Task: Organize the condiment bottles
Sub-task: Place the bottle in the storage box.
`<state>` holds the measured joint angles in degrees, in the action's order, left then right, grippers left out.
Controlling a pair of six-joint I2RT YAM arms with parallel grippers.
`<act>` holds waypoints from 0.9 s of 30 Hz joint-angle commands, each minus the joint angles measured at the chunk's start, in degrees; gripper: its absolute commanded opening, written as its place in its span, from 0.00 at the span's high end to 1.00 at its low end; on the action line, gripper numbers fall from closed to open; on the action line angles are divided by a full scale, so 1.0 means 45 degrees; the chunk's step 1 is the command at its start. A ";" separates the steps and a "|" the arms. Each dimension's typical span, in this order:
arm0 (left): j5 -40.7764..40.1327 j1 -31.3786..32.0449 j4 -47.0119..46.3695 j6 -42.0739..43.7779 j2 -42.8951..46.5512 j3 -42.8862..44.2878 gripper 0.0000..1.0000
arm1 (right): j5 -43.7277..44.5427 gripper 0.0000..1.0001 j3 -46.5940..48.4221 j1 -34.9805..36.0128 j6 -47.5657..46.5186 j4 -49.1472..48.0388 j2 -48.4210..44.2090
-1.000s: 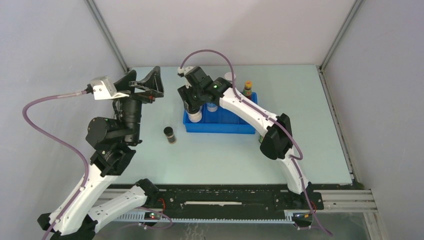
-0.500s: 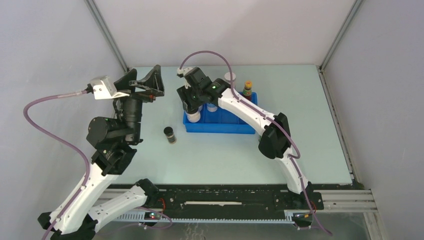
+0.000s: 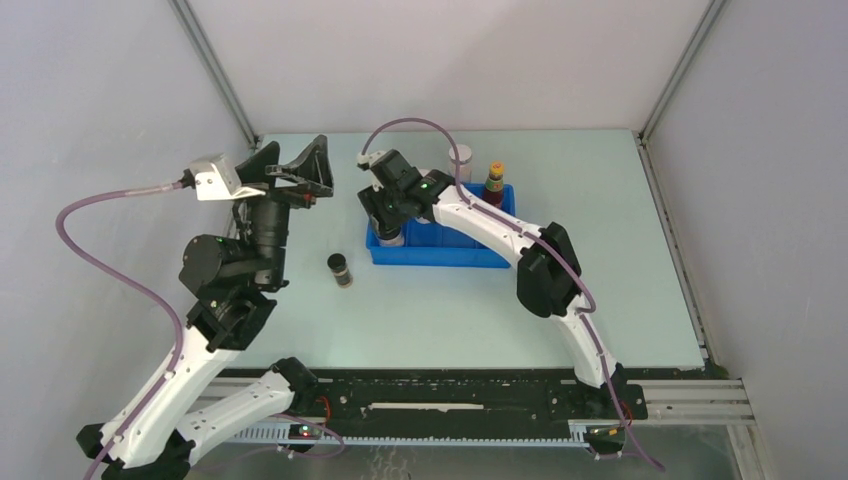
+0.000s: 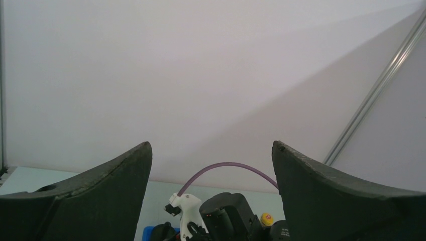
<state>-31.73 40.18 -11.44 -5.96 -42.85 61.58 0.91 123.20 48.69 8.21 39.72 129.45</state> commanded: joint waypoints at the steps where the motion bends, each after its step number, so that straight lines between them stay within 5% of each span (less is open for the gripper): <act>1: 0.0155 0.0149 -0.0270 0.0254 0.0105 -0.0372 0.07 | -0.0065 1.00 -0.0215 -0.0170 0.0031 -0.1353 -0.0615; 27: 0.0049 0.0233 -0.0136 0.0335 -0.0318 -0.0346 0.07 | -0.0539 1.00 -0.0839 -0.0233 0.0153 -0.2103 -0.0778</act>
<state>-31.33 40.53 -11.42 -5.93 -43.90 60.66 -0.82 119.17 47.66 8.25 33.95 129.45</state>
